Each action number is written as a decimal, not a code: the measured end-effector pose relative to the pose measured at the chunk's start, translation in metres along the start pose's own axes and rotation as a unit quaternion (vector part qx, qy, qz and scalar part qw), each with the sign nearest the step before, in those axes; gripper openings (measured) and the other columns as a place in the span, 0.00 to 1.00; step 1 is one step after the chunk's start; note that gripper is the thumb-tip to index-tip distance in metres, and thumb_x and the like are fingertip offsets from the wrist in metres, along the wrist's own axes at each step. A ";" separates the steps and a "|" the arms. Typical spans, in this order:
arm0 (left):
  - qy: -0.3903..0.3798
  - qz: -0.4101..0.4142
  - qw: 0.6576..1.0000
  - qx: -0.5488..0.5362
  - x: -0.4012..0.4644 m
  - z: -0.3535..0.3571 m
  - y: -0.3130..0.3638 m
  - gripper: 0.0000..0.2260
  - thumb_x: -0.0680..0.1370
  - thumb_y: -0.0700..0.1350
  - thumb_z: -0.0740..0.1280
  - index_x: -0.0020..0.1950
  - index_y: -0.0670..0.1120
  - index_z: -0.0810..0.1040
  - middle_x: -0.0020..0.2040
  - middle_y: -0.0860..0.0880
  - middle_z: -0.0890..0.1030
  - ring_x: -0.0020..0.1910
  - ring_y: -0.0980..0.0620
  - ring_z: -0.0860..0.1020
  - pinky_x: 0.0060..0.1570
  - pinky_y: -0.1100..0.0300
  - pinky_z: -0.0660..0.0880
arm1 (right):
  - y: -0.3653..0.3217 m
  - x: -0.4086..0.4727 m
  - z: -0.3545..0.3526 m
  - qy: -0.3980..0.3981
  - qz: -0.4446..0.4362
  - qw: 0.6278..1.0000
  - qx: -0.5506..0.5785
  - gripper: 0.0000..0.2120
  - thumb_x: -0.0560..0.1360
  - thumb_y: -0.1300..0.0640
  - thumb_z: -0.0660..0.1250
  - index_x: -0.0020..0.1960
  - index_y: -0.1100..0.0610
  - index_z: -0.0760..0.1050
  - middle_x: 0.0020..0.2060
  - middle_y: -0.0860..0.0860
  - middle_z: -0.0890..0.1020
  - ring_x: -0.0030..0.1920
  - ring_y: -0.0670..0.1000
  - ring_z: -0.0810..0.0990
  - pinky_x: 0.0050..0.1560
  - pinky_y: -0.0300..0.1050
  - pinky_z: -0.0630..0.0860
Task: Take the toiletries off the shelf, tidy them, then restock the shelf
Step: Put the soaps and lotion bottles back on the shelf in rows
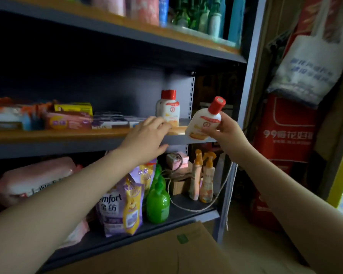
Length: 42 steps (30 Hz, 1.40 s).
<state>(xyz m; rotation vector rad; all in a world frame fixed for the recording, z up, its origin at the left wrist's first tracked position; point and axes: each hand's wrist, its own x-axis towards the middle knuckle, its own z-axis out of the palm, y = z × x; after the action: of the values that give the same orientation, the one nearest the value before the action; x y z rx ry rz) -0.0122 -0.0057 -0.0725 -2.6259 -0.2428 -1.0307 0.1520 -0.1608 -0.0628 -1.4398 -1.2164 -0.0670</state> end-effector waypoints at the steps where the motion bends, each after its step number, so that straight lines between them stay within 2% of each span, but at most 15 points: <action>1: -0.016 -0.013 0.999 0.033 0.009 0.000 -0.004 0.25 0.73 0.50 0.69 0.66 0.43 0.69 0.63 0.44 0.71 0.64 0.44 0.67 0.60 0.49 0.68 | -0.001 0.011 -0.001 0.009 -0.006 1.000 0.003 0.14 0.73 0.62 0.69 0.56 0.52 0.73 0.48 0.45 0.81 0.50 0.42 0.80 0.47 0.36 0.77; 3: -0.052 -0.039 0.993 0.098 0.022 0.001 -0.012 0.29 0.72 0.56 0.68 0.68 0.44 0.64 0.66 0.45 0.68 0.66 0.45 0.65 0.62 0.52 0.65 | 0.000 0.030 0.002 0.017 -0.012 1.000 0.007 0.15 0.73 0.62 0.69 0.58 0.53 0.73 0.48 0.45 0.81 0.50 0.43 0.80 0.46 0.35 0.76; 6: -0.087 -0.078 0.983 0.141 0.032 0.005 -0.026 0.36 0.72 0.60 0.67 0.72 0.44 0.59 0.70 0.44 0.65 0.69 0.45 0.63 0.66 0.52 0.61 | 0.005 0.051 0.007 0.008 -0.015 1.000 -0.002 0.16 0.73 0.62 0.69 0.58 0.53 0.72 0.48 0.46 0.80 0.50 0.44 0.79 0.46 0.36 0.76; 9: -0.111 -0.082 0.979 0.153 0.030 0.011 -0.039 0.36 0.73 0.64 0.64 0.73 0.44 0.58 0.70 0.44 0.66 0.69 0.45 0.65 0.66 0.53 0.62 | 0.007 0.070 0.013 0.000 -0.014 1.000 0.011 0.14 0.73 0.62 0.69 0.56 0.52 0.72 0.46 0.46 0.79 0.48 0.44 0.79 0.43 0.35 0.76; 12: -0.134 -0.083 0.976 0.148 0.021 0.018 -0.046 0.35 0.74 0.64 0.61 0.73 0.45 0.57 0.71 0.45 0.65 0.69 0.46 0.65 0.66 0.54 0.62 | 0.010 0.087 0.020 -0.018 -0.007 1.000 0.015 0.14 0.73 0.62 0.69 0.56 0.54 0.72 0.47 0.50 0.80 0.50 0.47 0.79 0.50 0.42 0.76; 16: -0.119 -0.090 0.983 0.104 0.015 0.025 -0.052 0.31 0.76 0.60 0.61 0.74 0.48 0.56 0.73 0.47 0.63 0.70 0.46 0.62 0.68 0.54 0.57 | 0.017 0.105 0.030 -0.054 0.011 0.998 -0.041 0.15 0.74 0.60 0.67 0.59 0.59 0.71 0.50 0.54 0.79 0.51 0.52 0.79 0.53 0.48 0.77; 21: -0.096 -0.090 0.988 0.081 0.013 0.029 -0.056 0.32 0.75 0.60 0.63 0.74 0.49 0.57 0.72 0.48 0.64 0.70 0.47 0.62 0.67 0.54 0.57 | 0.032 0.113 0.045 -0.134 0.045 0.989 -0.037 0.13 0.75 0.61 0.66 0.59 0.62 0.72 0.52 0.59 0.80 0.53 0.56 0.80 0.53 0.47 0.78; 24: -0.085 -0.093 0.988 0.086 0.012 0.034 -0.057 0.34 0.74 0.62 0.63 0.75 0.49 0.57 0.73 0.49 0.63 0.71 0.48 0.61 0.67 0.55 0.56 | 0.042 0.116 0.048 -0.126 0.050 0.989 -0.056 0.16 0.75 0.58 0.67 0.61 0.60 0.71 0.53 0.57 0.79 0.54 0.56 0.79 0.56 0.52 0.77; 26: -0.082 -0.090 0.989 0.083 0.012 0.035 -0.059 0.35 0.74 0.63 0.62 0.75 0.49 0.56 0.73 0.49 0.62 0.71 0.47 0.61 0.68 0.55 0.56 | 0.046 0.118 0.048 -0.098 0.045 0.991 -0.083 0.21 0.75 0.56 0.68 0.65 0.58 0.66 0.57 0.55 0.77 0.54 0.54 0.78 0.56 0.52 0.76; 29: -0.073 -0.080 0.991 0.081 0.012 0.036 -0.061 0.35 0.74 0.63 0.62 0.75 0.49 0.56 0.73 0.50 0.63 0.70 0.48 0.61 0.67 0.56 0.56 | 0.047 0.117 0.055 -0.066 0.018 0.988 -0.141 0.35 0.76 0.52 0.65 0.75 0.56 0.51 0.66 0.55 0.71 0.59 0.54 0.75 0.57 0.47 0.73; 32: -0.070 -0.077 0.991 0.082 0.011 0.036 -0.062 0.35 0.74 0.63 0.61 0.75 0.49 0.56 0.73 0.50 0.62 0.71 0.49 0.61 0.68 0.56 0.55 | 0.045 0.120 0.066 -0.081 0.027 0.977 -0.197 0.38 0.75 0.49 0.65 0.76 0.54 0.46 0.66 0.57 0.71 0.61 0.57 0.74 0.54 0.45 0.71; 36: -0.073 -0.065 0.991 0.090 0.010 0.036 -0.064 0.35 0.74 0.63 0.61 0.75 0.49 0.55 0.73 0.49 0.62 0.71 0.49 0.60 0.68 0.56 0.54 | 0.041 0.121 0.073 -0.083 0.053 0.973 -0.208 0.39 0.74 0.48 0.67 0.75 0.54 0.47 0.64 0.59 0.73 0.59 0.58 0.76 0.55 0.49 0.74; 39: -0.066 -0.055 0.992 0.094 0.009 0.037 -0.065 0.35 0.74 0.64 0.60 0.75 0.49 0.55 0.73 0.50 0.62 0.71 0.49 0.61 0.68 0.56 0.55 | 0.039 0.121 0.074 -0.079 0.073 0.975 -0.192 0.34 0.74 0.46 0.66 0.72 0.55 0.53 0.62 0.59 0.74 0.57 0.58 0.76 0.57 0.51 0.75; 42: -0.067 -0.062 0.992 0.090 0.008 0.038 -0.066 0.36 0.74 0.64 0.60 0.75 0.47 0.54 0.73 0.49 0.62 0.71 0.49 0.60 0.68 0.56 0.54 | 0.042 0.119 0.077 -0.095 0.110 0.967 -0.209 0.31 0.74 0.41 0.63 0.68 0.57 0.58 0.61 0.58 0.75 0.59 0.59 0.75 0.63 0.57 0.70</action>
<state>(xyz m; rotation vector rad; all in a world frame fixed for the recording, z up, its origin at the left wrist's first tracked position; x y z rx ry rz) 0.0003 0.0693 -0.0790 -2.5432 -0.5098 -0.8285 0.1899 -0.0198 -0.0385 -1.9819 -1.2345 -0.0349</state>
